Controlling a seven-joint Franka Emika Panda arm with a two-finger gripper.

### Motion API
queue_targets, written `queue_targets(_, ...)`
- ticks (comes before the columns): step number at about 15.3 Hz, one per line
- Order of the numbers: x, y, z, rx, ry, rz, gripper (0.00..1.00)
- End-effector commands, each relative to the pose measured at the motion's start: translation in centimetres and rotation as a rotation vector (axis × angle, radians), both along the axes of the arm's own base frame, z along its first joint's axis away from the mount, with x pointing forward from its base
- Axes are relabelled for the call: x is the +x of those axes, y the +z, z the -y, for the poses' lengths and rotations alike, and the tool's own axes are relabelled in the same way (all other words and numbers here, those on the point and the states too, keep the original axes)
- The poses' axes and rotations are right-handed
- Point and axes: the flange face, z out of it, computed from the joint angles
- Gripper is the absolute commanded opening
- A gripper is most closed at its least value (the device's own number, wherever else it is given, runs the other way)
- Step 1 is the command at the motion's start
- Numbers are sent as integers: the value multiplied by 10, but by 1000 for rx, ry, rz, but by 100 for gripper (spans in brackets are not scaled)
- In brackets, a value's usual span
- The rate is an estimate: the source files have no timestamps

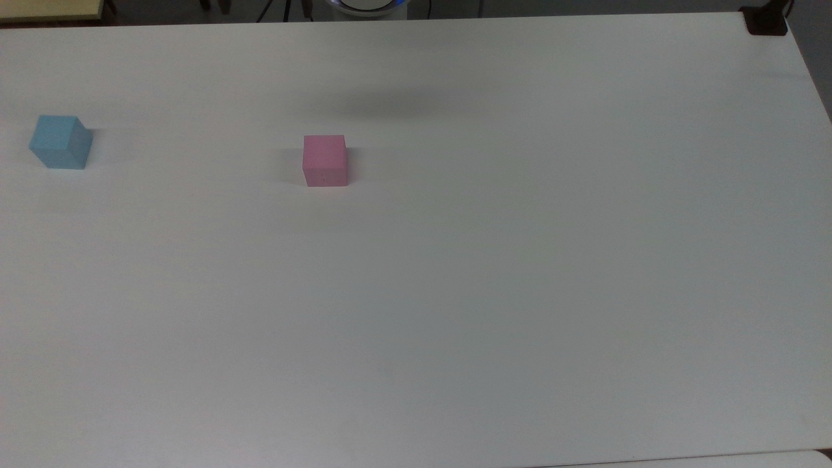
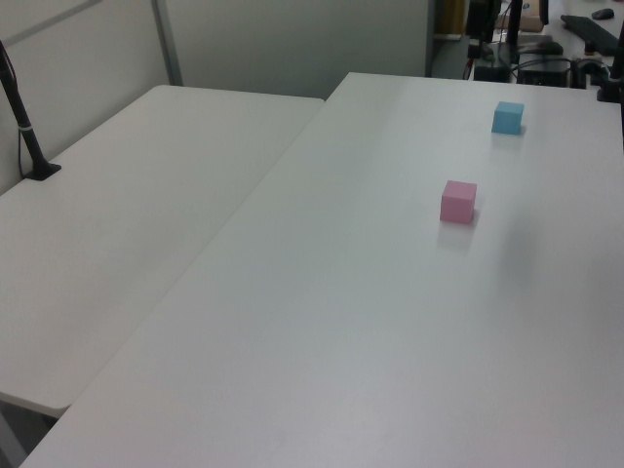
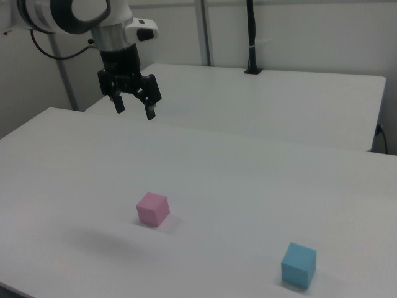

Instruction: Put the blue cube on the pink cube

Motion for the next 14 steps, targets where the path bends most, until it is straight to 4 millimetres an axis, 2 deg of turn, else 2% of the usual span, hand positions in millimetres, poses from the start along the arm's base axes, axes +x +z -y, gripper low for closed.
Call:
queue_targets(1, -3, -1, -3, 22, -14, -13, 100)
queue_targets(7, -4, -1, 5, 18, -8, -13, 100)
queue_targets(8, -5, -1, 12, 12, 7, -15, 100)
queue_targets(11, -15, -1, 59, 11, 134, -25, 100)
queue_targets(14, -30, -2, 118, 4, 287, -23, 100)
